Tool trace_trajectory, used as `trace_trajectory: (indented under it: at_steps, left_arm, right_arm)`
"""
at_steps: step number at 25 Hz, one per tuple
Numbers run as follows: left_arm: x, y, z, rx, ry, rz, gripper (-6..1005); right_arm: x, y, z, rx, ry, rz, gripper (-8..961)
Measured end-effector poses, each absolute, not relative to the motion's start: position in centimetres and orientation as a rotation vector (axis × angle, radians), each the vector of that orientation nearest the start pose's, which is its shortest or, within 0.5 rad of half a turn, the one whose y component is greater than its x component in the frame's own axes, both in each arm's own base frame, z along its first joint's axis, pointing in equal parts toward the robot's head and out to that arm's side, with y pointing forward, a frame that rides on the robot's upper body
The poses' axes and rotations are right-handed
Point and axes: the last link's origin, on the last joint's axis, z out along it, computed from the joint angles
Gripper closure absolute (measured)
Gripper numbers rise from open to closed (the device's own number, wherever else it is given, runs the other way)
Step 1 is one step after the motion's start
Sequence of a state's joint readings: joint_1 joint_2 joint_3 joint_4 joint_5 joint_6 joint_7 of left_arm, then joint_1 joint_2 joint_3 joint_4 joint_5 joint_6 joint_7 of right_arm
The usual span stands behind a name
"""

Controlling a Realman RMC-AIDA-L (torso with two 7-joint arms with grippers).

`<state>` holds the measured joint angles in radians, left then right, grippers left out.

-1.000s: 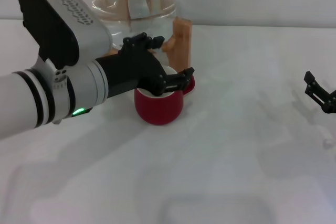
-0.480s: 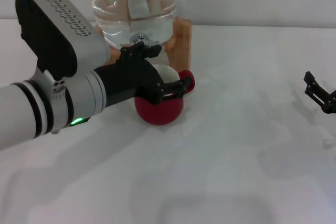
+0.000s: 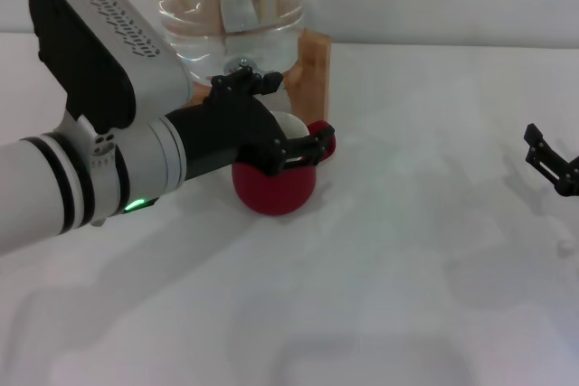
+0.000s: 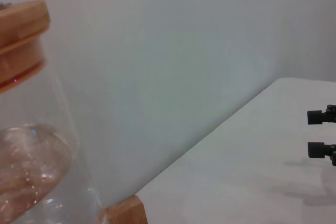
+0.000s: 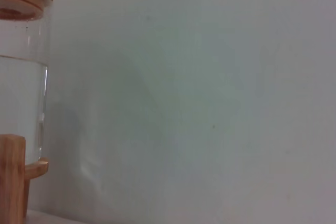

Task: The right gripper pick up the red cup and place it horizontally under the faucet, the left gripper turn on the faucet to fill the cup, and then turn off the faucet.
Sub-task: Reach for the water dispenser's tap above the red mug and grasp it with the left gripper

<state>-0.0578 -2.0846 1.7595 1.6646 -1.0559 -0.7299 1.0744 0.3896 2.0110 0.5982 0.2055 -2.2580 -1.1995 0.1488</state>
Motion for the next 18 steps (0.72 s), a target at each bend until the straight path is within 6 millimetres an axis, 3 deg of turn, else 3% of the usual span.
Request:
trace_trajectory:
  at_steps: [18]
  left_arm:
    - [-16.0, 29.2, -1.2, -2.396, -0.351, -0.330, 119]
  right_arm:
    - [33.1, 30.8, -2.4, -1.803, 0.453, 0.675, 91]
